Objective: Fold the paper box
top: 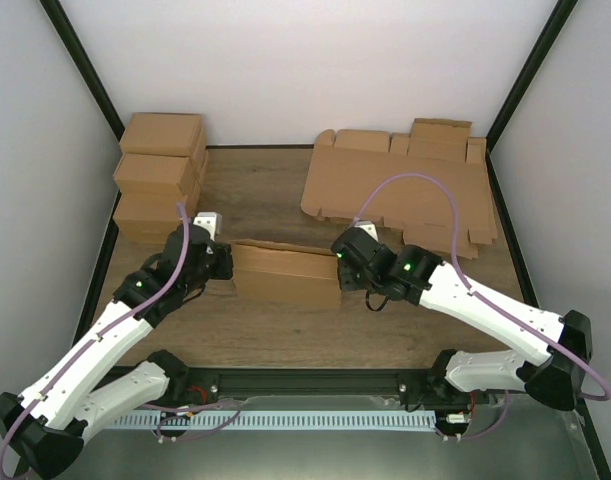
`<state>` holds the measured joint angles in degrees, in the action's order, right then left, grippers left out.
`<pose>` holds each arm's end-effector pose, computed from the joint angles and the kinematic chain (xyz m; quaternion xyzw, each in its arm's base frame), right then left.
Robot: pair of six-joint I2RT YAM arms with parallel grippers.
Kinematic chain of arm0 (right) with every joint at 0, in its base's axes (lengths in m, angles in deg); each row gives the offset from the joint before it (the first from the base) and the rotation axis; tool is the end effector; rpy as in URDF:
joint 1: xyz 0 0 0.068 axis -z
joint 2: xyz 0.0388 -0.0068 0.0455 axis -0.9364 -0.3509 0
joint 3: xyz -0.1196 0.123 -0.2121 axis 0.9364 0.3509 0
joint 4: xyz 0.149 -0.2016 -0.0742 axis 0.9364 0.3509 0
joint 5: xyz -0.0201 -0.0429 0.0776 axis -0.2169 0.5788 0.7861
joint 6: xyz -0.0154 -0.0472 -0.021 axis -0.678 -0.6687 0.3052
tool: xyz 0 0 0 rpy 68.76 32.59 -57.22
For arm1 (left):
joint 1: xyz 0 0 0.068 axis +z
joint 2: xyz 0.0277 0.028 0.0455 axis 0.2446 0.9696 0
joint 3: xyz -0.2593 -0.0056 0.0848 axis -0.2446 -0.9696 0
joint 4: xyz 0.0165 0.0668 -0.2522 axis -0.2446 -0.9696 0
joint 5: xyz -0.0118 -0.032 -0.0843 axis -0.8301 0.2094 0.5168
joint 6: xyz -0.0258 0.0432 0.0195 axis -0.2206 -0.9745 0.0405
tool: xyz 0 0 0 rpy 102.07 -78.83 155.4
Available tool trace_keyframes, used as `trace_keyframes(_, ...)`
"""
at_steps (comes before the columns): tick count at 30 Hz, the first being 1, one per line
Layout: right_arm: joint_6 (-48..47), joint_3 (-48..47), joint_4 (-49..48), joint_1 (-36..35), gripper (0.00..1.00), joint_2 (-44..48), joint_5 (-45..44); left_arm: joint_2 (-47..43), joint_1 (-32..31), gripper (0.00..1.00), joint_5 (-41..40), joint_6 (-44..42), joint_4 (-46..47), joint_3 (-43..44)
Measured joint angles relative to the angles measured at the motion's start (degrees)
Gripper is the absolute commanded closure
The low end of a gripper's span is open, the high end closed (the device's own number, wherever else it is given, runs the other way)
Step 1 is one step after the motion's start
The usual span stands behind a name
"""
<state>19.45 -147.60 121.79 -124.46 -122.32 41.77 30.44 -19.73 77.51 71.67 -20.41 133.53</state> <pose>0.1418 0.1827 0.3039 -0.0748 0.9474 0.0949 0.2962 0.1516 -0.0946 0.3022 0.0424 0.8970 -0.1417 0.4167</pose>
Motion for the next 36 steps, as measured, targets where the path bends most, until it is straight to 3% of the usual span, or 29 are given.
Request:
trace_keyframes(5, -0.98, -0.76, -0.28, -0.13, 0.6, -0.5, 0.24, 0.13, -0.02, 0.96, 0.63, 0.0, -0.44, 0.22)
trace_keyframes(9, -1.86, -0.74, -2.05, -0.22, 0.69, -0.31, 0.74, 0.28, -0.02, 0.96, 1.03, -0.02, -0.46, 0.33)
trace_keyframes(21, -3.3, -0.76, -1.73, -0.22, 0.7, -1.05, -3.32, 0.39, -0.02, 0.96, 1.29, 0.0, -0.59, 0.55)
trace_keyframes(29, -2.91, -0.83, -0.74, -0.28, 0.82, -1.51, -5.6, 0.59, -0.2, 0.96, 1.38, 0.0, -0.59, 0.63)
trace_keyframes(36, -2.05, -1.51, 0.76, -0.28, 0.99, -1.7, -6.27, 0.66, -0.52, 0.96, 2.01, 0.04, -0.59, 0.63)
